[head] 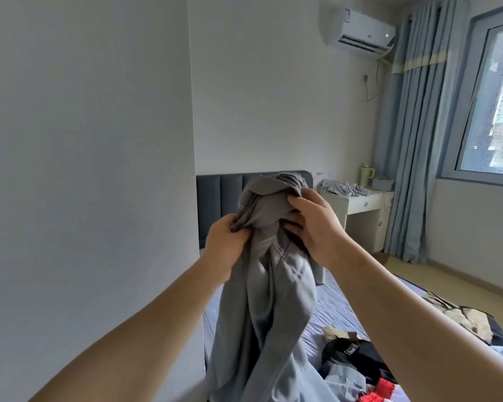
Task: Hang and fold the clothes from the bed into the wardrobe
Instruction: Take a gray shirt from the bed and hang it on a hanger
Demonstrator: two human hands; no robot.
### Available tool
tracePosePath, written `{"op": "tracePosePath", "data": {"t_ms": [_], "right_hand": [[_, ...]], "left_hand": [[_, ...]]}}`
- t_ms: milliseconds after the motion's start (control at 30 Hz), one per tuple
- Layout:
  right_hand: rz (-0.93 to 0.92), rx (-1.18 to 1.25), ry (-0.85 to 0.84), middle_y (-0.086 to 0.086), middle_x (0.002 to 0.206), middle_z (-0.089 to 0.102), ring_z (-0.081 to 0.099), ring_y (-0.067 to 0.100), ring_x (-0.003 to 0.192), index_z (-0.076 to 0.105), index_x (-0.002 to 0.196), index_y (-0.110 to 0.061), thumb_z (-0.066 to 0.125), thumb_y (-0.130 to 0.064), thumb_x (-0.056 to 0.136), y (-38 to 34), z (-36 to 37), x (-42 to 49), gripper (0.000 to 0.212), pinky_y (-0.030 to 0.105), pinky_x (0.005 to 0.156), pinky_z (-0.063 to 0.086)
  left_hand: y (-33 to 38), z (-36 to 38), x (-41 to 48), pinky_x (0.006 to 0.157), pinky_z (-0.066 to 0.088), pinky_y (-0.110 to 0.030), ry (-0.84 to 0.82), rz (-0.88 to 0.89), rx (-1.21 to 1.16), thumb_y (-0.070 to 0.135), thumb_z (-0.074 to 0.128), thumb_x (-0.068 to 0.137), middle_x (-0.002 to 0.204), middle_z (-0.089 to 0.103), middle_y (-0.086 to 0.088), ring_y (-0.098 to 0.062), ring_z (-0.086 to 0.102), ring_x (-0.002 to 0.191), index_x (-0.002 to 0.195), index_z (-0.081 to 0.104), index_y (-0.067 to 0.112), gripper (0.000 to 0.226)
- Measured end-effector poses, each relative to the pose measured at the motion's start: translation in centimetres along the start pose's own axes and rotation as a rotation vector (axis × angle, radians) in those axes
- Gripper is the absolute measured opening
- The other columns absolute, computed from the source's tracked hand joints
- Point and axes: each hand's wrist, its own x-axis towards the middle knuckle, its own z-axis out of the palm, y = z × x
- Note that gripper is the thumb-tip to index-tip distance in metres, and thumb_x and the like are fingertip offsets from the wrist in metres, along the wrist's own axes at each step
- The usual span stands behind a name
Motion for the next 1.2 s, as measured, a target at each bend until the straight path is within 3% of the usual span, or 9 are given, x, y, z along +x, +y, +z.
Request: {"op": "tracePosePath", "data": {"t_ms": [133, 233, 333, 533, 667, 800, 867, 1000, 1200], "right_hand": [[0.067, -0.377, 0.094, -0.004, 0.093, 0.057, 0.052, 0.009, 0.073, 0.056, 0.110, -0.025, 0.059, -0.024, 0.090, 1.1, -1.7, -0.3, 0.021, 0.021, 0.062, 0.041], [0.216, -0.373, -0.023, -0.005, 0.105, 0.057, 0.055, 0.012, 0.081, 0.052, 0.116, -0.032, 0.065, -0.036, 0.084, 1.9, -1.9, -1.0, 0.034, 0.027, 0.060, 0.045], [0.283, -0.297, -0.126, 0.001, 0.104, 0.061, 0.066, 0.014, 0.079, 0.047, 0.120, -0.036, 0.073, -0.027, 0.079, 2.5, -1.3, -1.2, 0.050, 0.030, 0.062, 0.057], [0.076, -0.196, 0.094, 0.005, 0.081, 0.061, 0.060, 0.017, 0.064, 0.064, 0.087, -0.022, 0.059, 0.009, 0.079, 2.2, 0.6, -0.1, 0.033, 0.021, 0.052, 0.054], [0.040, -0.056, 0.296, 0.006, 0.068, 0.058, 0.054, 0.015, 0.059, 0.062, 0.071, -0.013, 0.058, 0.009, 0.080, 1.1, 1.1, 1.3, 0.025, 0.021, 0.049, 0.050], [0.076, 0.013, 0.338, 0.005, 0.076, 0.061, 0.057, 0.015, 0.063, 0.062, 0.076, -0.014, 0.060, 0.003, 0.083, 1.1, 1.5, 2.2, 0.018, 0.023, 0.050, 0.051], [0.096, 0.045, 0.329, 0.005, 0.074, 0.061, 0.058, 0.014, 0.062, 0.062, 0.075, -0.013, 0.060, 0.002, 0.084, 1.6, 1.7, 2.3, 0.018, 0.021, 0.048, 0.052], [0.097, 0.036, 0.254, 0.005, 0.076, 0.061, 0.060, 0.013, 0.068, 0.064, 0.075, -0.011, 0.062, 0.002, 0.084, 2.6, 1.5, 2.2, 0.017, 0.019, 0.049, 0.053], [-0.055, -0.279, 0.288, -0.006, 0.070, 0.061, 0.054, 0.002, 0.053, 0.064, 0.105, -0.016, 0.055, -0.003, 0.080, 2.3, 0.5, 2.1, 0.030, 0.012, 0.048, 0.045]], "left_hand": [[2.2, -0.7, 2.3, 0.070, 0.051, -0.036, 0.112, -0.259, -0.367, -0.004, 0.051, 0.087, 0.081, 0.062, -0.017, -0.026, 0.059, 0.069, 0.087, 0.062, 0.004, 0.014], [3.8, -1.4, 3.8, 0.072, 0.051, -0.036, 0.149, -0.431, -0.543, 0.003, 0.056, 0.088, 0.099, 0.065, -0.015, -0.026, 0.062, 0.083, 0.109, 0.063, 0.004, 0.022], [4.5, -1.3, 4.0, 0.072, 0.050, -0.035, 0.110, -0.400, -0.573, 0.003, 0.056, 0.088, 0.095, 0.065, -0.014, -0.024, 0.062, 0.077, 0.114, 0.062, 0.002, 0.026], [3.9, -1.2, 2.7, 0.077, 0.052, -0.036, -0.116, -0.248, -0.324, 0.003, 0.049, 0.093, 0.111, 0.061, -0.022, -0.028, 0.061, 0.081, 0.126, 0.050, -0.003, 0.034], [3.1, -2.0, 1.2, 0.078, 0.044, -0.021, -0.374, -0.123, 0.047, 0.026, 0.062, 0.087, 0.120, 0.043, 0.004, -0.010, 0.053, 0.106, 0.136, 0.036, 0.023, 0.055], [2.5, -2.1, 0.3, 0.074, 0.044, -0.014, -0.669, -0.054, 0.245, 0.032, 0.077, 0.069, 0.117, 0.045, 0.016, -0.001, 0.050, 0.102, 0.128, 0.032, 0.038, 0.074], [1.5, -1.8, 0.5, 0.073, 0.047, -0.013, -0.635, 0.003, 0.298, 0.019, 0.076, 0.074, 0.110, 0.052, 0.015, 0.001, 0.053, 0.098, 0.121, 0.037, 0.037, 0.063], [0.2, -2.5, 1.8, 0.080, 0.049, -0.031, -0.287, 0.058, 0.510, 0.010, 0.058, 0.088, 0.094, 0.064, -0.002, -0.018, 0.059, 0.090, 0.093, 0.063, 0.020, 0.013], [2.2, -3.4, 3.4, 0.069, 0.049, -0.019, -0.157, 0.062, 0.218, 0.009, 0.049, 0.094, 0.082, 0.063, 0.004, -0.010, 0.058, 0.080, 0.080, 0.065, 0.020, 0.024]]}}
